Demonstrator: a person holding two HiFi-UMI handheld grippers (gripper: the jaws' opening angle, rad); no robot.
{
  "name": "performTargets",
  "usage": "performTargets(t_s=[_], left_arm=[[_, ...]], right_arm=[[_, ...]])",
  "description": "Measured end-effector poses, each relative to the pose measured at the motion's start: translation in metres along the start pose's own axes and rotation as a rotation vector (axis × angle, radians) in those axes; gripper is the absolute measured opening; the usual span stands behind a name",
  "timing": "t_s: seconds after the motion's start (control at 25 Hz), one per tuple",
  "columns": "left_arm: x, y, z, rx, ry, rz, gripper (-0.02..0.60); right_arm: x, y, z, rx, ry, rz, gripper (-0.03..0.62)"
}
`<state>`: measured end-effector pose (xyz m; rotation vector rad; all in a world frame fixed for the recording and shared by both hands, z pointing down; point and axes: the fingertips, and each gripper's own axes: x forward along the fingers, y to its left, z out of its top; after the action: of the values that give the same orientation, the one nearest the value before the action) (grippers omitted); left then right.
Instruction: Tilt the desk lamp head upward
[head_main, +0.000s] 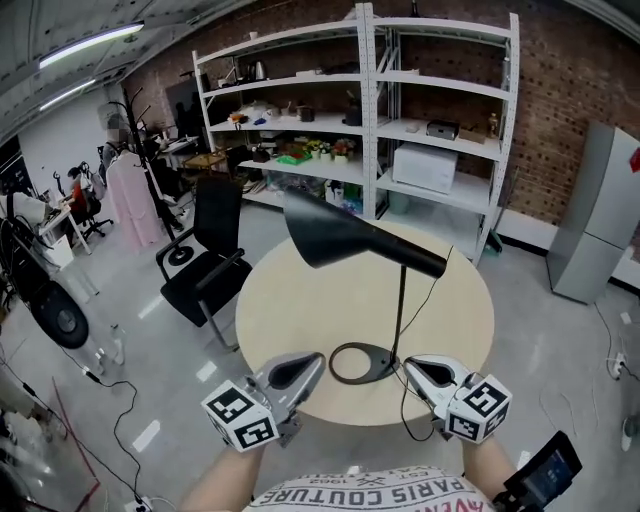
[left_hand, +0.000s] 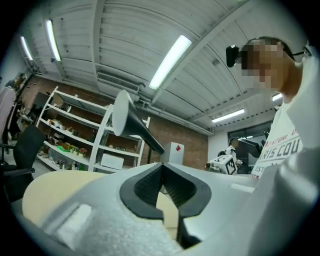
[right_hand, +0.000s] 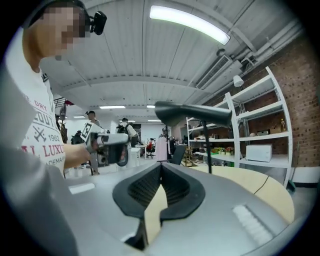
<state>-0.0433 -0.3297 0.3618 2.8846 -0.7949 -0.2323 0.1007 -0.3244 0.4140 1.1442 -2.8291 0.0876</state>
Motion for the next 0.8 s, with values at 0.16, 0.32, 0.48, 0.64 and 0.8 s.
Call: performTargets(t_s=[0.16,0.32,0.48,0.64,0.8], left_arm=[[-0.028,-0.069,-0.031,0.007,0.094,-0.131,0.0],[-0.063,-0.117,-0.043,0.03,0.122,-0.202,0.0],[-0.097,-0.141,-0.053,0.018,0.153,-0.206,0.0],[-0.121,-0.168,-0.063,0.022,0.176,-0.226,0.0],[-0.141,-0.2,-0.064,0.004,0.186,-0.252,0.0]], right_arm=[[-0.023,0.082,0.016,-0.003,-0.038,0.068,0.002],[-0.039,0.148,0.024,-0.036,-0.039,0.104,0.002],[-0.06,0.194,0.016,0.004,-0.058,0.094,0.002],[-0.08,0.228,0.006,0.016,-0.052,0.082,0.002],[-0.097,0.256,-0.004,0.033,-0.02,0.067,0.002]])
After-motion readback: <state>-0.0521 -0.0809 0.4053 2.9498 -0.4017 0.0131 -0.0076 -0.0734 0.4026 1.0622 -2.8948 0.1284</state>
